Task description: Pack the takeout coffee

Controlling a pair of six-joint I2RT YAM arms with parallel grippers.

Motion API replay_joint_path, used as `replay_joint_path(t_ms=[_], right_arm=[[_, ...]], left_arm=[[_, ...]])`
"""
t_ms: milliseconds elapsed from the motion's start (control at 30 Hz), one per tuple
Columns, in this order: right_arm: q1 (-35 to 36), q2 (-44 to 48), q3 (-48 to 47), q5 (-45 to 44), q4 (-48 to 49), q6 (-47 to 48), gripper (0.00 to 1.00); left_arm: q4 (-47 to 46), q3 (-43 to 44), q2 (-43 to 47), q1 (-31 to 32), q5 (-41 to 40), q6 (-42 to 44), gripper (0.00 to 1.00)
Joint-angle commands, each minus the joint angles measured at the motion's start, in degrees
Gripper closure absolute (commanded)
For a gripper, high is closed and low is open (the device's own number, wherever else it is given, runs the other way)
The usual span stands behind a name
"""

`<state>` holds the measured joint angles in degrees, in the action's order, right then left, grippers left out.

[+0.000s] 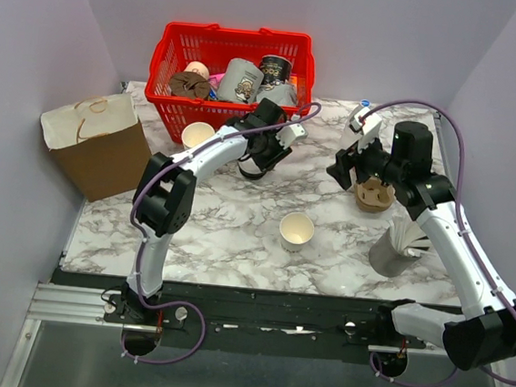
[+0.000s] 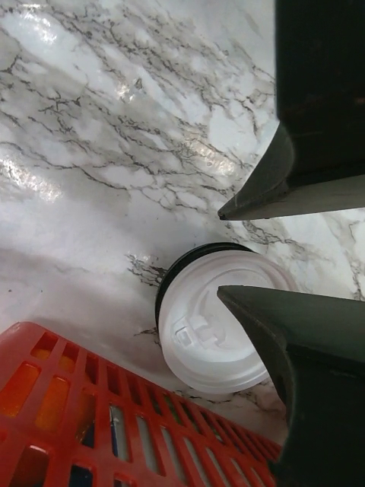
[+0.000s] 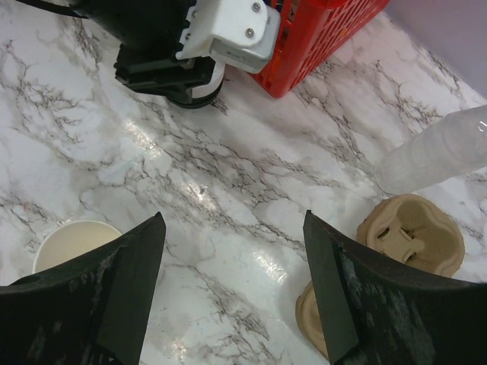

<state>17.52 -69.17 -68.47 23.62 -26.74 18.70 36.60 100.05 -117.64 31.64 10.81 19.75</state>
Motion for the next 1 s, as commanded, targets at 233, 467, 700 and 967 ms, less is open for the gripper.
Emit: replay_joint_path(t_ms=[233,467,700,967], right_arm=[[-0.3,0.3,-1.2,1.8,-1.6,0.7,0.19],[-0.3,-0.5,-1.8,1.8,-2.0,1.2,0.19],[-0.3,-1.5,-2.3,2.0,-2.0,1.2,0.19],[-0.3,-2.0,-2.3,2.0,-2.0,1.2,0.19]], left_arm=[[2.9,7.6,-6.3,-0.2,-2.1,-1.7,0.61],[3.1,8.1,-7.6,-0.3,-3.1,-2.7,0.61],[2.3,5.7,-5.2,-0.3,-4.9,-3.9,0.63],[-6.9,-6.1,4.8,-0.3,-7.8,-3.0,0.6]])
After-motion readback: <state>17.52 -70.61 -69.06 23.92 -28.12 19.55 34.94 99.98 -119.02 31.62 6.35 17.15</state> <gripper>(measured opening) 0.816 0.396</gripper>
